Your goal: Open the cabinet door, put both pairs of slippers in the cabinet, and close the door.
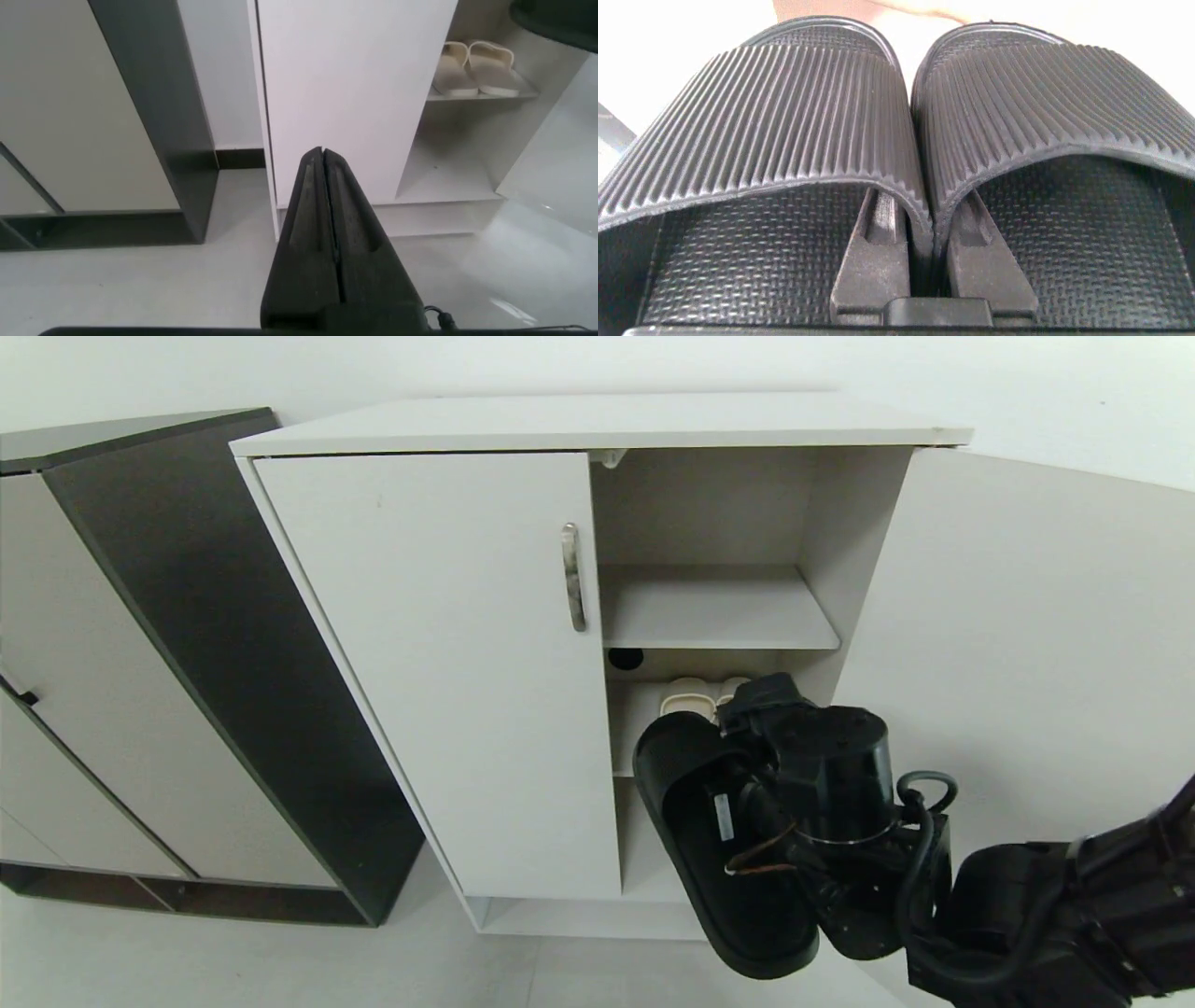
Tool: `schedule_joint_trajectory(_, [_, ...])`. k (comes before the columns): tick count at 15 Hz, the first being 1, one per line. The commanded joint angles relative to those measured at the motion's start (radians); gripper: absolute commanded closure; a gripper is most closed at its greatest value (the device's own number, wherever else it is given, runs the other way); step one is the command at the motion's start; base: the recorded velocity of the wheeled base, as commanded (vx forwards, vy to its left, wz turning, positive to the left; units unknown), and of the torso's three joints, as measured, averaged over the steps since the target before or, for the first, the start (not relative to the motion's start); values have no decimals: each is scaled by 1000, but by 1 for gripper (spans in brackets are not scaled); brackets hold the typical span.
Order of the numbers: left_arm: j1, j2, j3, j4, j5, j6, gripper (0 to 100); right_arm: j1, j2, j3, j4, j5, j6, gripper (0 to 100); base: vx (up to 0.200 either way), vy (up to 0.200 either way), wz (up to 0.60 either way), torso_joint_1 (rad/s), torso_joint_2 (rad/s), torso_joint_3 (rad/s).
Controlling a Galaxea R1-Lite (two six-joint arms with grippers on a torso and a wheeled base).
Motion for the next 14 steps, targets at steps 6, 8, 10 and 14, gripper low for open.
schedule_joint_trajectory(6, [0,0,0,0,0,0,100,-10,-42,-426,590,-69,256,100,0,0,0,0,0,0])
schedule_joint_trajectory(8, [0,0,0,0,0,0,100,-10,-41,-477,643,-113,284,100,0,0,0,0,0,0])
schedule_joint_trajectory(10, [0,0,0,0,0,2,100,-10,-41,-466,633,-118,279,100,0,0,0,0,0,0])
schedule_joint_trajectory(14, [0,0,0,0,0,2,100,-12,-19,-397,482,-116,238,100,0,0,0,0,0,0])
